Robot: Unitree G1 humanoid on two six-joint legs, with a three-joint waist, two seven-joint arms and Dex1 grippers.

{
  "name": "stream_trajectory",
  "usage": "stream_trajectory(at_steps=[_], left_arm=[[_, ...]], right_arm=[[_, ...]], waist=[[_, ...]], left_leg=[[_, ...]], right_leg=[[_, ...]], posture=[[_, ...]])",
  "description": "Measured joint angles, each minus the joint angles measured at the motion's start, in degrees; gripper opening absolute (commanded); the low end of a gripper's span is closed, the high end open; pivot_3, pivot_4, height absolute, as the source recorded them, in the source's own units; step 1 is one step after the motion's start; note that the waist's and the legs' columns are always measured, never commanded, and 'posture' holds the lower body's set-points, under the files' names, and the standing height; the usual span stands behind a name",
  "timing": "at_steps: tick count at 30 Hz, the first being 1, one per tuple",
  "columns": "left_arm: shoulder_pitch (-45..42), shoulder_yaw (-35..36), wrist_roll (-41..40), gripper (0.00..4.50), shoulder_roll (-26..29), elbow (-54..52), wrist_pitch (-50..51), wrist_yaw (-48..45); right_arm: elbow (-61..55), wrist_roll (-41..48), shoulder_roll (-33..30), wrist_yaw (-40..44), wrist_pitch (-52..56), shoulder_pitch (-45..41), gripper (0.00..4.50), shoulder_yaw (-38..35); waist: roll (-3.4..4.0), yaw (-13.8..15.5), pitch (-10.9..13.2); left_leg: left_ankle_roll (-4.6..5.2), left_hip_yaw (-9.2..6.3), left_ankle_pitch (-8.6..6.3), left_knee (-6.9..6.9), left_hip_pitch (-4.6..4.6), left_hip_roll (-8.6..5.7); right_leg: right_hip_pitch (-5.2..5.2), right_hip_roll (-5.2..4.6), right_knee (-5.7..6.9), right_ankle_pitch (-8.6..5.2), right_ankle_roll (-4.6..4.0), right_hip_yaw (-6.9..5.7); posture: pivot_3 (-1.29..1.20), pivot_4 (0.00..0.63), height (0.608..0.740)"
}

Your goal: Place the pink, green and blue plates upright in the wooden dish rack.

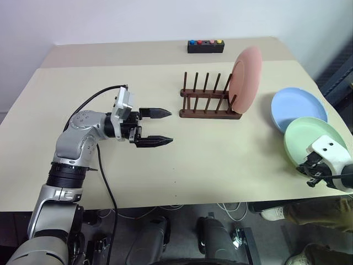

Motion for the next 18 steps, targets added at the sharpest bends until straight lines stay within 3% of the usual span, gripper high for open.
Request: stream_trajectory(at_steps=[8, 12, 18], left_arm=[[0.13, 0.80, -0.17, 4.50, -0.05, -0.64, 0.18, 0.89], [0.38, 1.52, -0.49, 4.50, -0.34, -0.91, 0.23, 1.49], [0.61, 2.68, -1.37, 4.50, -0.30, -1.30, 0.77, 3.02]], right_arm=[[6.74, 4.45, -4.01, 4.38, 0.56, -16.50, 0.05, -5.06], [12.59, 14.15, 1.91, 2.35, 5.08, -35.92, 0.05, -6.61], [21.07, 27.16, 13.98, -4.70, 11.04, -55.32, 0.05, -11.30]], waist=[[0.03, -0.10, 0.01], [0.02, -0.21, 0.02], [0.01, -0.12, 0.04]], left_leg=[[0.00, 0.03, 0.00, -0.04, 0.00, 0.02], [0.00, 0.03, 0.00, -0.06, -0.01, 0.05], [0.03, 0.03, -0.02, -0.07, -0.05, 0.04]], right_leg=[[-0.01, -0.01, -0.03, 0.00, 0.00, 0.00], [-0.01, 0.00, -0.07, 0.00, -0.01, -0.01], [-0.06, -0.01, -0.07, 0.01, 0.00, 0.00]], posture=[[0.00, 0.150, 0.740], [0.00, 0.150, 0.740], [0.00, 0.150, 0.740]])
